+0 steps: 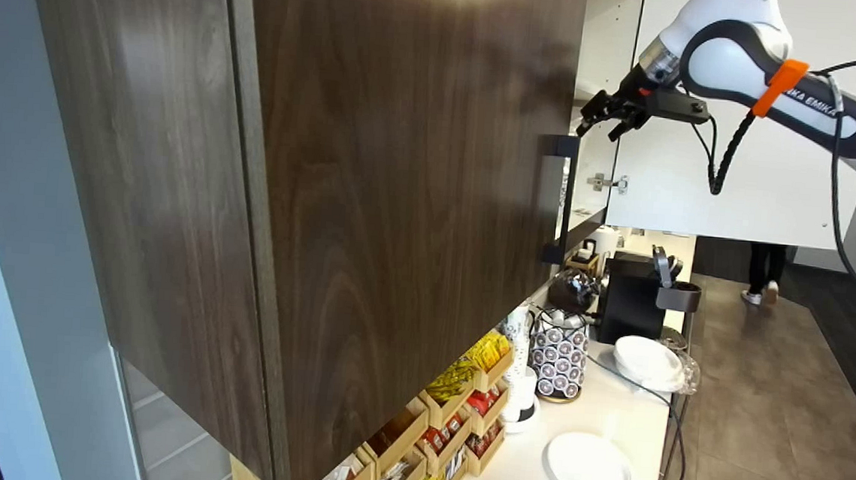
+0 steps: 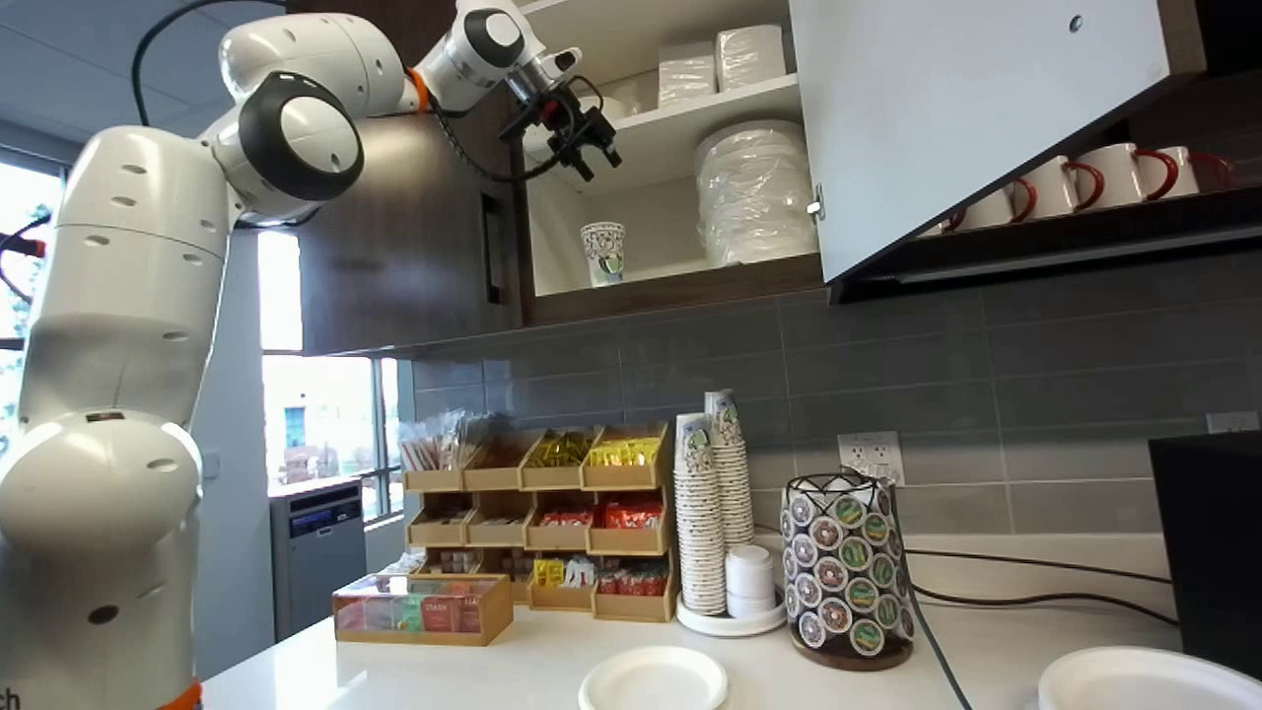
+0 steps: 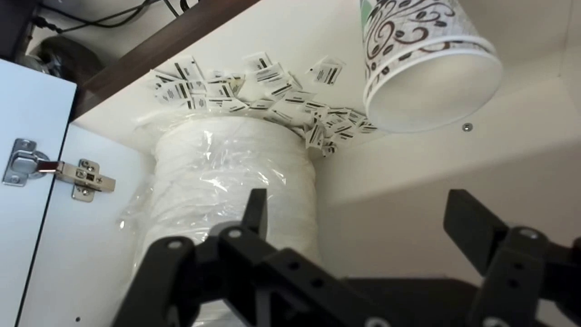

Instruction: Stack the two cups in the open upper cabinet together

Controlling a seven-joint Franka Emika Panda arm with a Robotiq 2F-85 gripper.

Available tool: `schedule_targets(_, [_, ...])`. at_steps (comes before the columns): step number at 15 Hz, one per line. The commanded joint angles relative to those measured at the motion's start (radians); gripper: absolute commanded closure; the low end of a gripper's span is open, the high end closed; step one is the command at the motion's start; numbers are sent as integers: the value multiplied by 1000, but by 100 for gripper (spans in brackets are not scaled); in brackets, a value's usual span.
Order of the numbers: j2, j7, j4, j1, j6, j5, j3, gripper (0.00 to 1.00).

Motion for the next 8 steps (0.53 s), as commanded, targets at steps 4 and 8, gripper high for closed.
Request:
schedule_targets(4, [-229,-254,-243,-73,46,220,-28,0])
schedule_targets(8, [-359,-331,-420,-84,92,255,-72,0])
